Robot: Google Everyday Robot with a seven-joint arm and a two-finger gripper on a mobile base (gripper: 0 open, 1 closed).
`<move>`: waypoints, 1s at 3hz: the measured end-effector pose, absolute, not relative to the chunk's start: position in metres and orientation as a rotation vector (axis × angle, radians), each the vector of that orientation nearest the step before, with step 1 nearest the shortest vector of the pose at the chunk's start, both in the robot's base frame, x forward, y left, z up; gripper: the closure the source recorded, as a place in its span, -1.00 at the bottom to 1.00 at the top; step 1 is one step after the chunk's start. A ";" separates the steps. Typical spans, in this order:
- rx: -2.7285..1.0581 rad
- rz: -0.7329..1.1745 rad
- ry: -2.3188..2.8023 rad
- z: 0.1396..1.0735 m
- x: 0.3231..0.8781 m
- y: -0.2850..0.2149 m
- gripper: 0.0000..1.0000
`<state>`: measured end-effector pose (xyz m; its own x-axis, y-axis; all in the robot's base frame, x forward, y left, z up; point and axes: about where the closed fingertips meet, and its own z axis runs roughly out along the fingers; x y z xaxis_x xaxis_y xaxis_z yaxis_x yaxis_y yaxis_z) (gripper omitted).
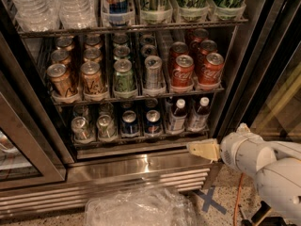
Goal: Pick blue plastic bottle from bottom shelf of fridge
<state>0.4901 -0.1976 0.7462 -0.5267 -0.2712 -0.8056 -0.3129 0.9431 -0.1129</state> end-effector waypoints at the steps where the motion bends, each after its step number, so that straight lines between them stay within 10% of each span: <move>1: -0.361 0.079 2.096 0.754 0.482 -0.202 -1.00; 3: -0.364 0.169 1.980 0.705 0.440 -0.151 -1.00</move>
Offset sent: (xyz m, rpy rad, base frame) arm -0.0344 0.1105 -0.0573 0.2301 -0.4544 -0.1104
